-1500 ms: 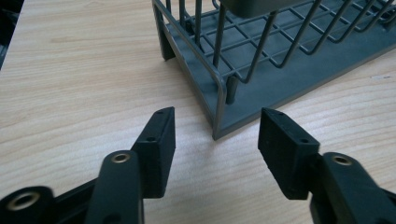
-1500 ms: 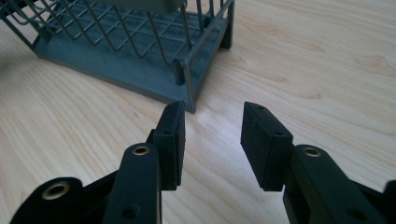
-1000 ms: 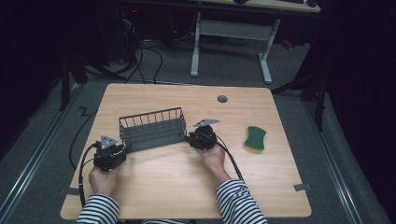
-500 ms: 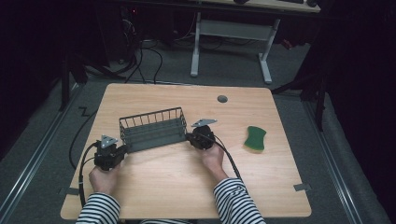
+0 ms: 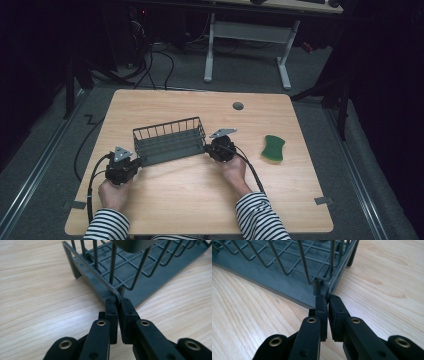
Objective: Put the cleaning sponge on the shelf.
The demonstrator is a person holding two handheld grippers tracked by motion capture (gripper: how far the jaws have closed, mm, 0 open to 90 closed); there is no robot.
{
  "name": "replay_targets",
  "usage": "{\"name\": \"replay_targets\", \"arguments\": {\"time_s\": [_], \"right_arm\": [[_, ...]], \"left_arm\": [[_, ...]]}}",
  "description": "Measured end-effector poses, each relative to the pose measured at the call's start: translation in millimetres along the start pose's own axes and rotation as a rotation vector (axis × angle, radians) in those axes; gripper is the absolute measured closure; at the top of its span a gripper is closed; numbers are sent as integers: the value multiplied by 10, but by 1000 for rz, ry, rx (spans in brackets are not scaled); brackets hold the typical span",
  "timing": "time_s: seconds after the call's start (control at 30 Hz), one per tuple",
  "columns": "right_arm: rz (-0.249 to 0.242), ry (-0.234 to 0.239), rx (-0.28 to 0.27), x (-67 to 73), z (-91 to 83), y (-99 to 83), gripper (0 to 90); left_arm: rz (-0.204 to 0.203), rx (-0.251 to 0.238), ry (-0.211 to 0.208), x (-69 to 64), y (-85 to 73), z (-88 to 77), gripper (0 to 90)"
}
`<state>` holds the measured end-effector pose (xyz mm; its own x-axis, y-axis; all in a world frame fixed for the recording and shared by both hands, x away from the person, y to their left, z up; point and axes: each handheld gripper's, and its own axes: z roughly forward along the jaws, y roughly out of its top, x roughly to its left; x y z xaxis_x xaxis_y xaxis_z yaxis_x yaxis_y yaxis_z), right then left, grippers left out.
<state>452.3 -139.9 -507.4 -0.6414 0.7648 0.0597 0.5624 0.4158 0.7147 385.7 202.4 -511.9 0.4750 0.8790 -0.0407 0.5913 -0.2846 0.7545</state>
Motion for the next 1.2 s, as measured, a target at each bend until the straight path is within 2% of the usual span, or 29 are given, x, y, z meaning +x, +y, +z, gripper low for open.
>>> {"name": "replay_targets", "arguments": {"time_s": [0.13,0.23,0.3,0.33,0.53,0.67,0.83,0.9,0.97,1.1,1.2], "right_arm": [[-17,-9,15,-37,-67,-34,865],[-37,-32,35,-71,-178,-103,865],[-36,-38,41,-96,-238,-144,865],[-33,-39,42,-110,-267,-166,865],[-32,-46,42,-183,-401,-267,865],[-2,-50,35,-234,-496,-392,865],[-6,-71,40,-295,-607,-467,865],[17,-67,36,-342,-671,-543,865],[20,-74,40,-370,-712,-574,865],[9,-97,50,-384,-758,-601,864],[17,-88,55,-418,-791,-621,864]], "left_arm": [[4,-5,-17,-66,9,21,864],[25,-5,-44,-174,25,46,864],[29,-6,-51,-202,28,53,864],[38,-8,-65,-253,39,63,864],[53,-10,-97,-368,64,97,863],[87,0,-118,-477,89,131,863],[104,-4,-147,-597,109,159,863],[119,-5,-162,-673,116,180,862],[128,-7,-174,-717,126,199,862],[132,-13,-180,-769,132,217,861],[122,-21,-190,-797,119,219,858]]}}
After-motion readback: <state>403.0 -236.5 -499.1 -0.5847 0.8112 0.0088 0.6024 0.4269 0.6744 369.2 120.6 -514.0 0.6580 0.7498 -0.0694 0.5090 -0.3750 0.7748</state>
